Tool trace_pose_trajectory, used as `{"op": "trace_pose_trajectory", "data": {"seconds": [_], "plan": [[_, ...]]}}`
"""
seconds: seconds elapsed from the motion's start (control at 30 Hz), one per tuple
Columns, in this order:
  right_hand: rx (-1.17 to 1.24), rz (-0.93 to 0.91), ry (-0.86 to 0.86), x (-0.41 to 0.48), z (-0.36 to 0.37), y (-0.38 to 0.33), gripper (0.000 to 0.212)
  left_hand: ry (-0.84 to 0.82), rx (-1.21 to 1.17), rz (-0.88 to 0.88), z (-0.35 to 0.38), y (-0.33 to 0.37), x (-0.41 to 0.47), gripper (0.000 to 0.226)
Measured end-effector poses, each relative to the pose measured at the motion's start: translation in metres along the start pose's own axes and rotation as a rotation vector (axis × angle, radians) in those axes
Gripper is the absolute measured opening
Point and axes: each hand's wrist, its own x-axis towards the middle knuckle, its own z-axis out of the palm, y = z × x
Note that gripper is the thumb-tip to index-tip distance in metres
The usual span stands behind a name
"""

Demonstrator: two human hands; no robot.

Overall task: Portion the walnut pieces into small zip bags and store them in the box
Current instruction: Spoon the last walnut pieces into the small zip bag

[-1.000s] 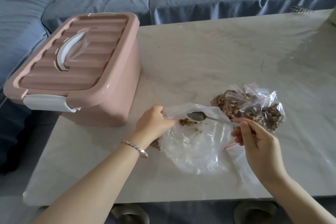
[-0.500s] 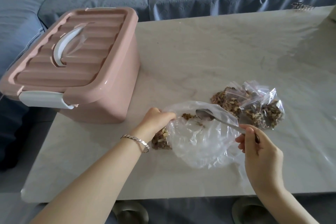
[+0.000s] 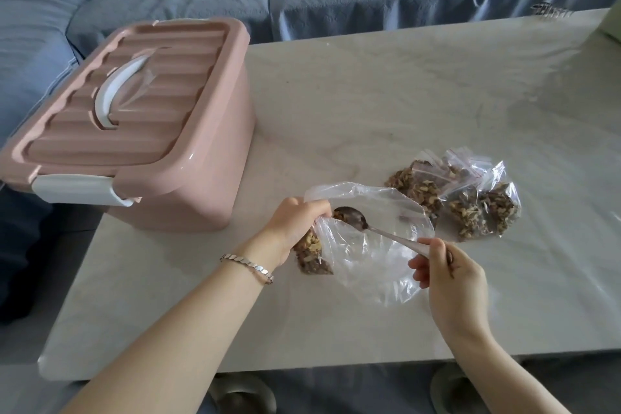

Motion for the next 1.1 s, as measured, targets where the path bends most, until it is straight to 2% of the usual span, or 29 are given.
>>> {"op": "trace_pose_trajectory", "data": {"seconds": [0.1, 0.23, 0.27, 0.33, 0.37, 0.57, 0.67, 0.77, 0.87, 1.0, 1.1], "plan": [[0.089, 0.116, -0.021, 0.0, 0.005, -0.002, 0.029, -0.009, 0.01, -0.004, -0.001, -0.005, 0.002, 0.026], [0.335, 0.423, -0.062, 0.004, 0.005, -0.006, 0.03, 0.004, -0.016, 0.012, -0.005, -0.01, 0.001, 0.047], [0.398, 0.486, -0.074, 0.005, 0.004, -0.007, 0.03, 0.011, -0.013, 0.025, -0.007, -0.012, 0.002, 0.045], [0.463, 0.542, -0.091, 0.007, 0.002, -0.007, 0.027, 0.043, 0.024, 0.073, -0.01, -0.014, 0.002, 0.018], [0.464, 0.54, -0.098, 0.009, 0.0, -0.007, 0.027, 0.055, 0.068, 0.095, -0.013, -0.015, 0.003, 0.012], [0.361, 0.428, -0.097, 0.022, -0.018, -0.009, 0.027, 0.136, 0.467, 0.198, -0.038, -0.016, 0.007, 0.021], [0.307, 0.365, -0.075, 0.03, -0.027, -0.014, 0.026, 0.242, 0.618, 0.349, -0.046, -0.027, 0.01, 0.028], [0.264, 0.299, -0.05, 0.033, -0.036, -0.023, 0.026, 0.361, 0.485, 0.529, -0.045, -0.052, 0.01, 0.043], [0.187, 0.223, -0.018, 0.035, -0.04, -0.028, 0.027, 0.491, 0.35, 0.598, -0.039, -0.072, 0.004, 0.052], [0.186, 0.227, -0.032, 0.038, -0.037, -0.031, 0.027, 0.698, 0.142, 0.508, -0.026, -0.081, -0.004, 0.053], [0.178, 0.23, -0.059, 0.036, -0.035, -0.031, 0.027, 0.693, 0.069, 0.366, -0.019, -0.088, -0.006, 0.058]]}}
